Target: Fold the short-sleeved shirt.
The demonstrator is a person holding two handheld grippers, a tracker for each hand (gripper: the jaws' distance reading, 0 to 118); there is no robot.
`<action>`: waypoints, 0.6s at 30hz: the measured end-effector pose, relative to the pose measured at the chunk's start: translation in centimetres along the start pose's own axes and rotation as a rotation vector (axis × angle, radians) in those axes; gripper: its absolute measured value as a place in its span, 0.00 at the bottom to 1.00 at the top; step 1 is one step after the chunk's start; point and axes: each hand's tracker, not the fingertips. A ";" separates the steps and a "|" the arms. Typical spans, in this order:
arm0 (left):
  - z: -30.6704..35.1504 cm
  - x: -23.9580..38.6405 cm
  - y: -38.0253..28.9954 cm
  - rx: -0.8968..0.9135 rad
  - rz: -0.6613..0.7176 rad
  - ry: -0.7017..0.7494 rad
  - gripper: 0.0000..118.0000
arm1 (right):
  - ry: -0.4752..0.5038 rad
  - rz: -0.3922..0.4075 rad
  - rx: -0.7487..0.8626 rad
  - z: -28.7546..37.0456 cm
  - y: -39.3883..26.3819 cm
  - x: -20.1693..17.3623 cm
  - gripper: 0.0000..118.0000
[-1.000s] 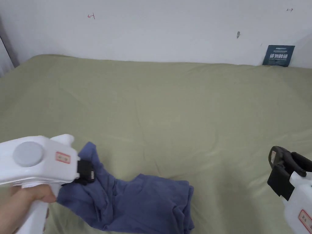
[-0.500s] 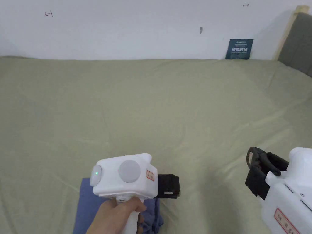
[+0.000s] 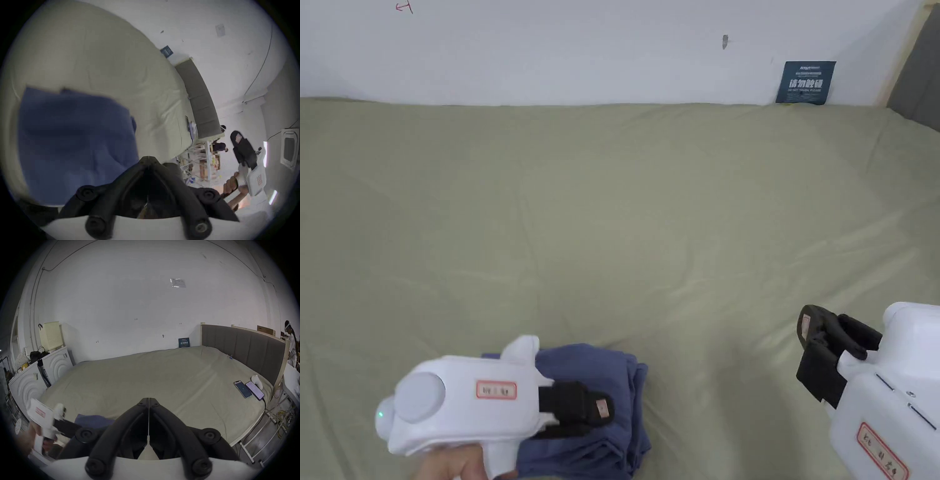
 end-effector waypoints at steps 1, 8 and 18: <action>-1.1 -0.8 -0.5 -0.027 0.013 0.003 0.00 | 0.003 0.001 -0.009 -0.1 -0.1 -0.2 0.03; -4.2 -2.4 -1.8 -0.088 0.036 -0.022 0.00 | 0.162 -0.070 -0.157 -1.8 -2.0 -0.6 0.03; 11.7 -2.1 1.5 0.119 -0.079 0.099 0.00 | 0.777 -0.365 -0.612 -14.5 -8.4 -7.4 0.03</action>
